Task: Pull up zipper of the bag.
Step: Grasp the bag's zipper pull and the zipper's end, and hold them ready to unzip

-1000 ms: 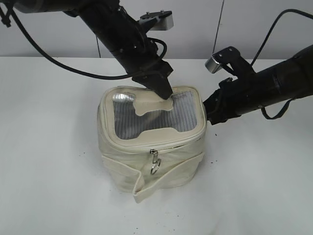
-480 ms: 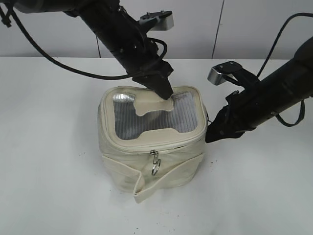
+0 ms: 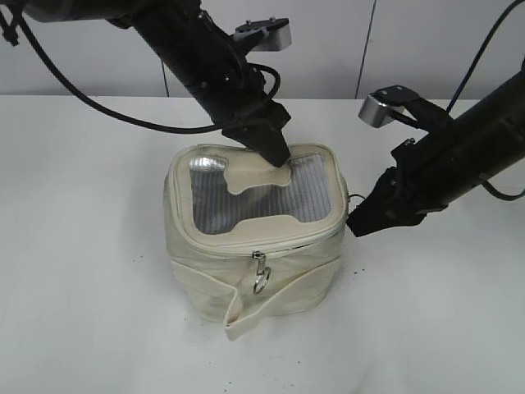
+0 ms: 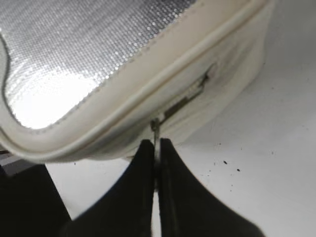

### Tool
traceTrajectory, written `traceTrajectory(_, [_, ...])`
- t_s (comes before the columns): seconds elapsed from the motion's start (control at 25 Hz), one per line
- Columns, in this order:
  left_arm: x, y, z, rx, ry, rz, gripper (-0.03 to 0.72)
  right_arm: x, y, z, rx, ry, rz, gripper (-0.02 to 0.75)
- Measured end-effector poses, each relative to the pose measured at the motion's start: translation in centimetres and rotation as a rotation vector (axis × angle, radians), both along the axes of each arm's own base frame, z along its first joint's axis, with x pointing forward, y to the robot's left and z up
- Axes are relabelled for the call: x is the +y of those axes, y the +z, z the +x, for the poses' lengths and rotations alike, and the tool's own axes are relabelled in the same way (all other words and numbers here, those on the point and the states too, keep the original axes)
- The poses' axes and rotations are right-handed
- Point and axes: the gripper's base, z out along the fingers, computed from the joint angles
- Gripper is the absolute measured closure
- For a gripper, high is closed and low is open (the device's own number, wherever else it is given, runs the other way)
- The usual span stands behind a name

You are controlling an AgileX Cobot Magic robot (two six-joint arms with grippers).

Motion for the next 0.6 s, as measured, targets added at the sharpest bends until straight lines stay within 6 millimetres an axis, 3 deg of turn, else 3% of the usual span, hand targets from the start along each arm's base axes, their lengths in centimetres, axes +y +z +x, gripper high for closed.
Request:
traceTrajectory(0.32, [0.0, 0.0, 0.0, 0.000, -0.001, 0.000, 0.646, -0.6, 1.3, -1.4, 0.005, -0.003, -0.041, 0.753])
traceTrajectory(0.6, [0.0, 0.0, 0.0, 0.001, -0.001, 0.000, 0.646, -0.8, 1.1, -2.7, 0.063, 0.012, -0.038, 0.753])
